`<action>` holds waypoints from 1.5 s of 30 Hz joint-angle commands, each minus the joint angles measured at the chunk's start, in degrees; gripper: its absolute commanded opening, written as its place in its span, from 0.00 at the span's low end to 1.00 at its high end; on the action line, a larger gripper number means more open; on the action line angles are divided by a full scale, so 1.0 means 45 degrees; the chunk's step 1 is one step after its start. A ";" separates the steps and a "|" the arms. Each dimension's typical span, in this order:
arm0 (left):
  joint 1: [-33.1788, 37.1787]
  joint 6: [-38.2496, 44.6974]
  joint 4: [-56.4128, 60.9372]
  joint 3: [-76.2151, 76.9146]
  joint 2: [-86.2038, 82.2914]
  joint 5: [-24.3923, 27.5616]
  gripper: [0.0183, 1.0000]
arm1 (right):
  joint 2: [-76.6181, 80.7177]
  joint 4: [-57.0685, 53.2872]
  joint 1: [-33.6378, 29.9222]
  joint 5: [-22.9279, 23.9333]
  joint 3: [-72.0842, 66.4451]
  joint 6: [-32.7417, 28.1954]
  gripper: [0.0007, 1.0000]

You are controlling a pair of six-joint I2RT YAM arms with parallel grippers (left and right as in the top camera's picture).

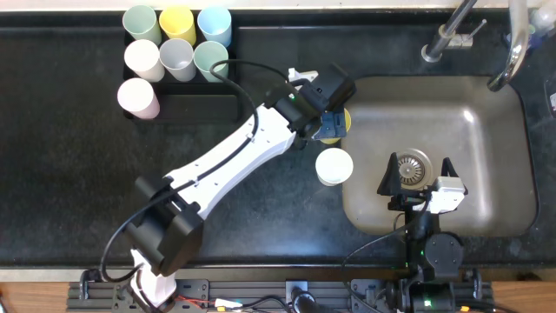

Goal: Store Cups

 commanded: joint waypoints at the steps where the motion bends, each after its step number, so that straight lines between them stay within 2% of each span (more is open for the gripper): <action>1: 0.0107 -0.0194 -0.0010 0.0321 0.0393 0.0126 1.00 | -0.0092 0.0078 -0.0073 0.0063 -0.0170 0.0005 1.00; 14: 0.0350 -0.0384 0.0107 0.0321 0.0850 0.0316 1.00 | -0.0092 0.0078 -0.0073 0.0063 -0.0175 0.0005 1.00; 15: 0.0350 -0.0384 0.0146 0.0321 0.0850 0.0316 0.93 | -0.0092 0.0078 -0.0073 0.0058 -0.0175 0.0005 1.00; 17: 0.0350 -0.0374 0.0340 0.0335 0.0850 0.0311 0.47 | -0.0092 0.0078 -0.0073 0.0063 -0.0175 0.0005 1.00; 19: 0.0369 -0.0369 0.0423 0.0452 0.0850 0.0301 0.07 | -0.0092 0.0078 -0.0073 0.0063 -0.0175 0.0005 1.00; 20: 0.0393 -0.0369 0.0413 0.0549 0.0850 0.0257 0.02 | -0.0092 0.0078 -0.0073 0.0063 -0.0175 0.0005 1.00; 27: 0.0729 -0.0369 0.0403 0.0821 0.0539 -0.0151 0.02 | -0.0092 0.0078 -0.0073 0.0063 -0.0175 0.0010 1.00; 34: 0.2059 -0.0427 -0.1127 0.0821 -0.1345 -0.1394 0.02 | -0.0092 0.0078 -0.0073 0.0063 -0.0175 0.0005 1.00; 38: 0.4046 -0.1195 -0.2895 0.0821 -0.2438 -0.1501 0.02 | -0.0092 0.0078 -0.0073 0.0063 -0.0170 0.0005 1.00; 45: 0.7859 -0.1229 -0.4420 0.0767 -0.2720 -0.0491 0.02 | -0.0092 0.0078 -0.0073 0.0058 -0.0175 0.0005 1.00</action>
